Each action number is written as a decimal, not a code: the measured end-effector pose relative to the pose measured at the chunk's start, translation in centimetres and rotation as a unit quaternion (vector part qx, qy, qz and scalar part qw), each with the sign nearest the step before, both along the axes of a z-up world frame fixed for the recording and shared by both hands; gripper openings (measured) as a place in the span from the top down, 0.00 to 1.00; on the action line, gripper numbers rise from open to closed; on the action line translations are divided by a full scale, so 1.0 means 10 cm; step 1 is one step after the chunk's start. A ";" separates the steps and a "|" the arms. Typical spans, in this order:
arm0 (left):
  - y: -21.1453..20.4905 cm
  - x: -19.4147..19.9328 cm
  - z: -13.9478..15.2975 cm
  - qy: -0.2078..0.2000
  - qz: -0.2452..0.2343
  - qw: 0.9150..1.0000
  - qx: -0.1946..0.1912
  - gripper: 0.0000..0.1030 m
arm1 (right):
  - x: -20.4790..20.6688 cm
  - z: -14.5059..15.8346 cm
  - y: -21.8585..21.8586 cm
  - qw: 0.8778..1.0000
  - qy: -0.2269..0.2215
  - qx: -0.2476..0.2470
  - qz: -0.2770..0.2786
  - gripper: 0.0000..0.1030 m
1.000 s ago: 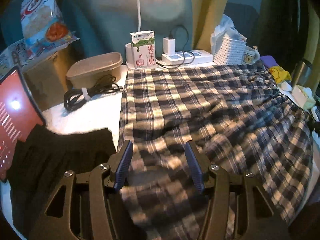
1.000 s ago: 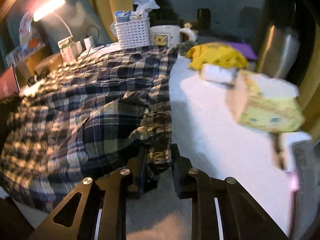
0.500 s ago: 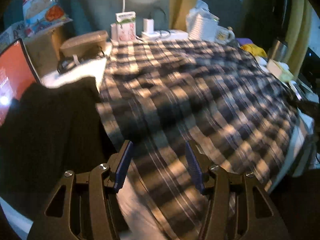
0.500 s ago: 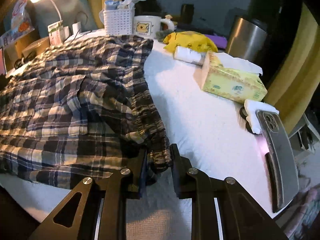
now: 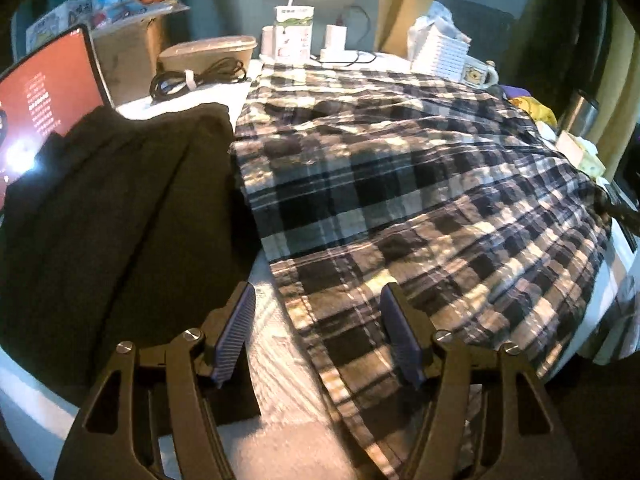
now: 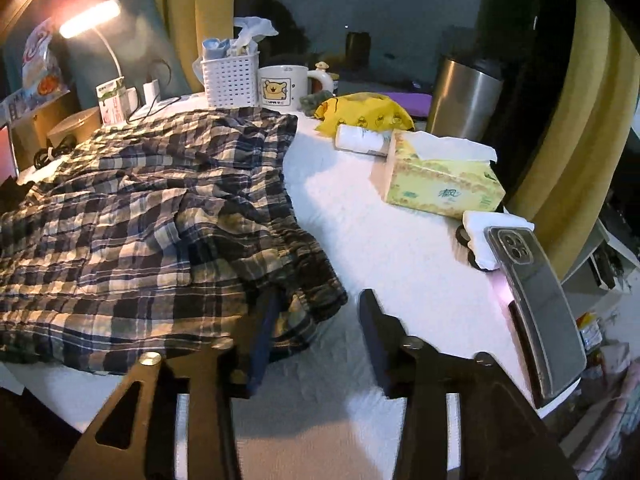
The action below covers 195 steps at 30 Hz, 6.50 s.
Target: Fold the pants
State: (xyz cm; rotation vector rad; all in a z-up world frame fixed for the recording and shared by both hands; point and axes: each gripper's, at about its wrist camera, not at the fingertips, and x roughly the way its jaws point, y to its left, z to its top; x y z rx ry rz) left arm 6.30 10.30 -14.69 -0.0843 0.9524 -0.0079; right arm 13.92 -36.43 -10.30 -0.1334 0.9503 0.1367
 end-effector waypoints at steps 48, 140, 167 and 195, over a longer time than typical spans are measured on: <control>-0.32 -1.02 0.06 0.000 -0.102 0.991 0.085 0.27 | -0.29 0.39 0.28 0.998 -0.034 0.013 0.046 0.20; -0.25 -0.92 0.93 -0.261 -0.045 0.963 -0.049 0.98 | -0.14 -0.01 0.42 0.986 -0.088 -0.041 0.133 0.77; -0.18 -0.02 1.66 -0.345 -0.050 0.937 0.018 0.98 | 0.52 0.56 0.30 0.985 -0.130 0.085 0.075 0.77; 0.21 1.99 1.37 -0.302 -0.066 0.949 0.054 0.98 | 2.10 0.28 0.67 0.986 -0.093 0.115 0.074 0.77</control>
